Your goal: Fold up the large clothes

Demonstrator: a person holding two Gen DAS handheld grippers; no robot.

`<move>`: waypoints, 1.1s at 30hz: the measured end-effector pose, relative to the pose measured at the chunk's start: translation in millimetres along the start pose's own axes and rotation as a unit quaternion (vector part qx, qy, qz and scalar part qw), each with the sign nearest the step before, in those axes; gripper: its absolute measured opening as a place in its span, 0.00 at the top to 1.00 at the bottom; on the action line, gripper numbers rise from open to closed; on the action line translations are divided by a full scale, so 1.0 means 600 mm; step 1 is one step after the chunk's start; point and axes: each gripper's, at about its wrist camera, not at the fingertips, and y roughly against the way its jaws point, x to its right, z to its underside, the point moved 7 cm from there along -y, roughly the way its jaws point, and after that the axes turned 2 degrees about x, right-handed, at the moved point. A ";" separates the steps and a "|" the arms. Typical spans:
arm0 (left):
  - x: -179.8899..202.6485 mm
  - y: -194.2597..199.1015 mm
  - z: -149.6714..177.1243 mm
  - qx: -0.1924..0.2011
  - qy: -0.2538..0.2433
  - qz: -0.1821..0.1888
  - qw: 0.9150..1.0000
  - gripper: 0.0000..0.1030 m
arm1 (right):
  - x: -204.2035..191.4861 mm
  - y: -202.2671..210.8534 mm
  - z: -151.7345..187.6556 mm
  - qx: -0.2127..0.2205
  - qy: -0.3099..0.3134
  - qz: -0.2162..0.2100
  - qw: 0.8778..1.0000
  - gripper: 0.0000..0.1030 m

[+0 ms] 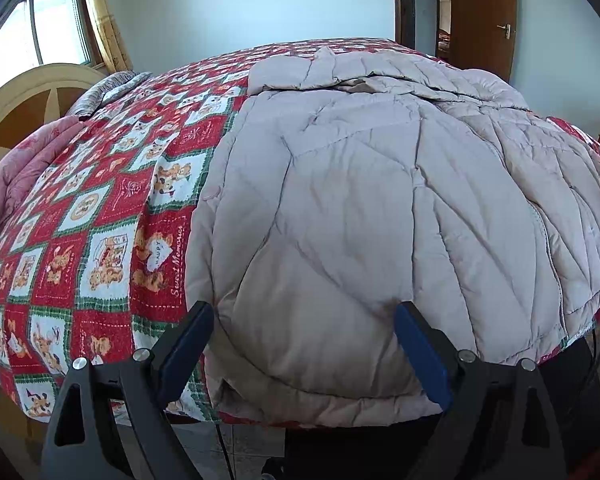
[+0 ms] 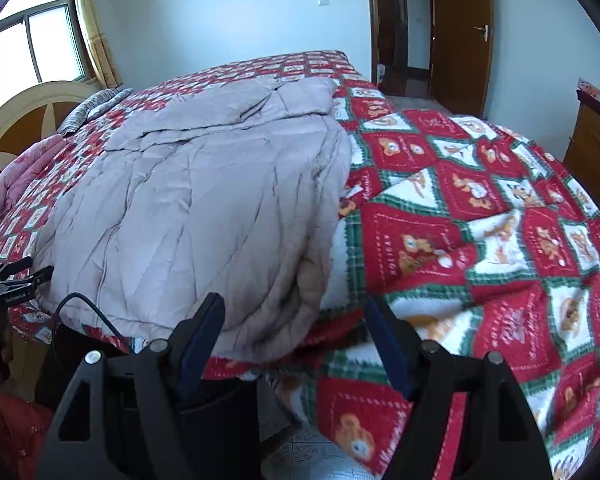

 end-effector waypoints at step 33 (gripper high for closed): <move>0.009 0.006 0.023 -0.003 -0.011 -0.007 1.000 0.11 | -0.059 -0.064 0.012 -0.021 0.066 -0.016 0.997 0.60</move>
